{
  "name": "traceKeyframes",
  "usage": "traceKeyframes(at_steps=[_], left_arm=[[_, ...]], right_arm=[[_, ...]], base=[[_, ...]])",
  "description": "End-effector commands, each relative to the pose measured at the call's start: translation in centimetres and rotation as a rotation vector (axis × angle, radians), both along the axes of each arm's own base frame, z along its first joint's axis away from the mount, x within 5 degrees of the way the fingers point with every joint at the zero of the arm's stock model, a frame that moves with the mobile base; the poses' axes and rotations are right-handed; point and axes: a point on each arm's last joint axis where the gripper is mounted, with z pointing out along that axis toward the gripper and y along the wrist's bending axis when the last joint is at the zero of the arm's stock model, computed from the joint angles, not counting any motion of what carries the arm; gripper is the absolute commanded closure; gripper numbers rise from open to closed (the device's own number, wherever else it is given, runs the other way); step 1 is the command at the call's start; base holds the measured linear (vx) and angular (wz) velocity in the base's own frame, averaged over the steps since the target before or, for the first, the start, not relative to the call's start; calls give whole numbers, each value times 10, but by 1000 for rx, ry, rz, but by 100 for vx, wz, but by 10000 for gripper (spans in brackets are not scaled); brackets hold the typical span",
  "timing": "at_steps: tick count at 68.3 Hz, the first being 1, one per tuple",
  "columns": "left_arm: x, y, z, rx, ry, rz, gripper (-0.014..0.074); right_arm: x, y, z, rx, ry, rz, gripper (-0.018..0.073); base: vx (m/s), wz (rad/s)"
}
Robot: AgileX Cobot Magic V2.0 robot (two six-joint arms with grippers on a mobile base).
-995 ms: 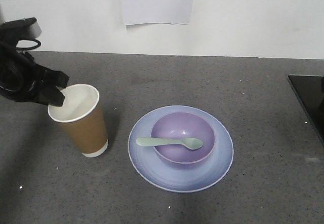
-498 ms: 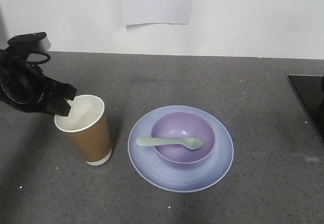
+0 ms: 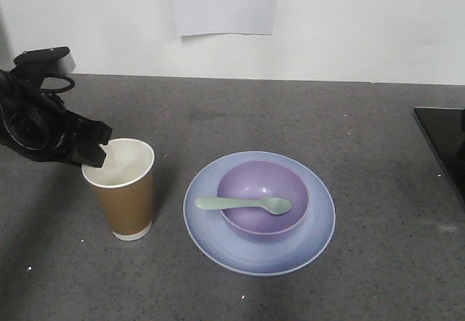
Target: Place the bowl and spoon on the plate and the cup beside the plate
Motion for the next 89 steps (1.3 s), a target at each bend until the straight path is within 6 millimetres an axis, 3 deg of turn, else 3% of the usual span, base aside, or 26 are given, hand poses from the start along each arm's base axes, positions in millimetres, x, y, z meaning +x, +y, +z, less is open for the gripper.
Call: traceKeyframes(at_steps=[1, 18, 32, 45, 46, 51, 67, 89], left_arm=[[-3, -2, 18, -39, -72, 8, 364], [-1, -2, 19, -43, -98, 20, 132], [-7, 1, 31, -24, -159, 26, 64], [-26, 10, 60, 20, -305, 50, 66], [-55, 28, 97, 66, -505, 211, 84], [-66, 33, 103, 76, -565, 254, 85], [-105, 45, 94, 83, -703, 320, 85], [-163, 54, 67, 43, -888, 339, 135]], right_arm=[[0, -1, 13, 3, -92, -9, 10], [0, -1, 13, 3, -90, -9, 10], [0, -1, 13, 3, -90, -9, 10], [0, -1, 13, 3, -86, -8, 10], [0, -1, 13, -1, -86, -10, 10], [0, -2, 13, -8, -86, -12, 10], [-4, -6, 0, -45, -141, -40, 10], [-46, -8, -28, -76, -317, -74, 13]], base=[[0, 0], [0, 0], [0, 0], [0, 0], [0, 0], [0, 0], [0, 0], [0, 0]])
